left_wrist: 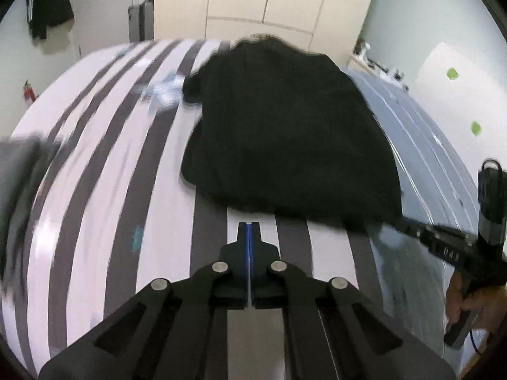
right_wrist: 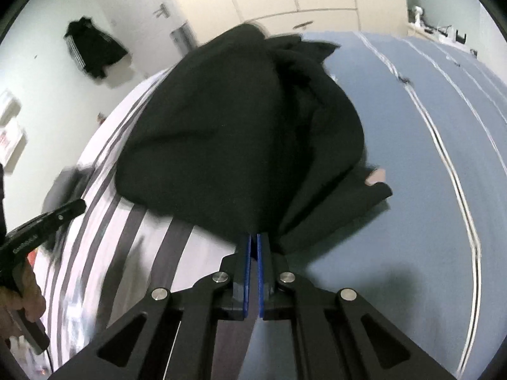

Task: Fold clothes
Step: 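Close the left gripper on the garment while the right gripper grasps it too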

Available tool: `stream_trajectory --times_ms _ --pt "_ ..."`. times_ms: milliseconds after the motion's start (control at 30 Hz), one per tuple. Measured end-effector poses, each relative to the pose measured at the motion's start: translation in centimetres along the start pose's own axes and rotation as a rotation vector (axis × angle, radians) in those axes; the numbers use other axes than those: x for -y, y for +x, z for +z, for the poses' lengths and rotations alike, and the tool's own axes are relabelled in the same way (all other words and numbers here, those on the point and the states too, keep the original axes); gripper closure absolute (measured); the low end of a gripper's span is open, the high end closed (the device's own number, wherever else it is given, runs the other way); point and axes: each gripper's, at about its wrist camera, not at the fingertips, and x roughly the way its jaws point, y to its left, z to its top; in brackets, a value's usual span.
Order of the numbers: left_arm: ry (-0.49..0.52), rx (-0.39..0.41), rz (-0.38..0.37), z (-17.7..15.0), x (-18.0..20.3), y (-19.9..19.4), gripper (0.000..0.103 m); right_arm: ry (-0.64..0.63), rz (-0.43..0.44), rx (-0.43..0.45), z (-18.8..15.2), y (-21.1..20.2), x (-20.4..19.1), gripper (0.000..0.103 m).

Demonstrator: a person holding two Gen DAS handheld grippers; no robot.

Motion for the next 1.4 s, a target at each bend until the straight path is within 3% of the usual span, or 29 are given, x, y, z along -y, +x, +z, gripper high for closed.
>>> stream_trajectory --times_ms 133,233,300,333,367,400,433,500,567,733,767,800,833,867,900,1000,1133,1233,1333,1400 --pt "0.040 -0.122 -0.020 -6.8 1.4 -2.6 0.103 -0.011 0.008 -0.067 -7.3 -5.1 -2.2 0.103" --pt "-0.016 -0.098 -0.006 -5.3 0.7 -1.2 0.103 -0.005 -0.031 -0.096 -9.4 -6.0 -2.1 0.103" --pt "-0.040 -0.059 0.028 -2.9 0.1 0.1 0.094 0.010 -0.069 -0.088 -9.1 -5.8 -1.5 0.101" --pt "-0.052 -0.027 0.042 -1.0 -0.3 1.1 0.078 0.019 -0.097 -0.062 -7.9 -5.6 -0.9 0.096" --pt "-0.066 0.003 0.048 0.6 -0.8 1.8 0.058 0.027 -0.100 -0.047 -6.9 -5.2 -0.6 0.082" --pt "-0.080 0.031 0.052 2.1 -1.2 2.5 0.050 0.035 -0.112 -0.021 -5.2 -4.6 -0.2 0.065" --pt "-0.101 0.060 0.056 3.6 -1.6 3.3 0.036 0.040 -0.128 0.002 -4.2 -4.2 -0.1 0.059" --pt "-0.137 0.115 0.063 6.6 -2.3 5.0 0.029 0.058 -0.133 0.041 -1.8 -3.0 0.6 0.047" --pt "-0.134 0.129 0.073 9.0 -2.9 7.0 0.028 0.065 -0.131 0.059 0.1 -1.5 1.0 0.046" --pt "-0.103 0.019 0.074 11.9 -3.5 13.6 0.028 0.055 -0.117 0.031 3.7 3.5 1.2 0.045" --pt "-0.088 -0.010 0.070 12.0 -3.5 14.8 0.034 0.054 -0.110 0.013 4.3 4.6 1.2 0.045" --pt "-0.075 -0.027 0.058 11.5 -3.4 15.2 0.043 0.065 -0.096 -0.007 4.4 5.4 1.4 0.045" --pt "-0.051 -0.039 0.045 11.2 -3.3 15.6 0.070 0.076 -0.082 -0.026 4.5 6.3 1.6 0.046" --pt "-0.014 -0.048 0.046 11.0 -2.9 15.8 0.091 0.087 -0.069 -0.045 4.6 7.1 1.8 0.055" --pt "0.011 -0.045 0.047 10.6 -2.6 15.6 0.093 0.082 -0.053 -0.051 4.6 7.4 1.8 0.074" --pt "0.013 -0.014 0.033 9.6 -2.6 13.9 0.096 0.038 -0.050 -0.041 4.1 6.6 0.9 0.090" --pt "-0.010 0.051 -0.018 6.9 -2.4 8.4 0.097 0.018 -0.019 -0.014 2.5 3.5 0.3 0.094" --pt "-0.020 0.041 -0.056 3.1 -1.3 3.7 0.098 -0.006 0.007 -0.006 -0.2 0.0 -0.4 0.095" --pt "-0.005 -0.030 -0.069 -3.0 -0.1 -0.7 0.098 -0.050 0.026 -0.047 -5.2 -4.0 -1.8 0.095" --pt "-0.015 -0.123 -0.075 -8.4 0.4 -3.4 0.098 -0.063 0.039 -0.102 -9.1 -6.1 -2.1 0.095"
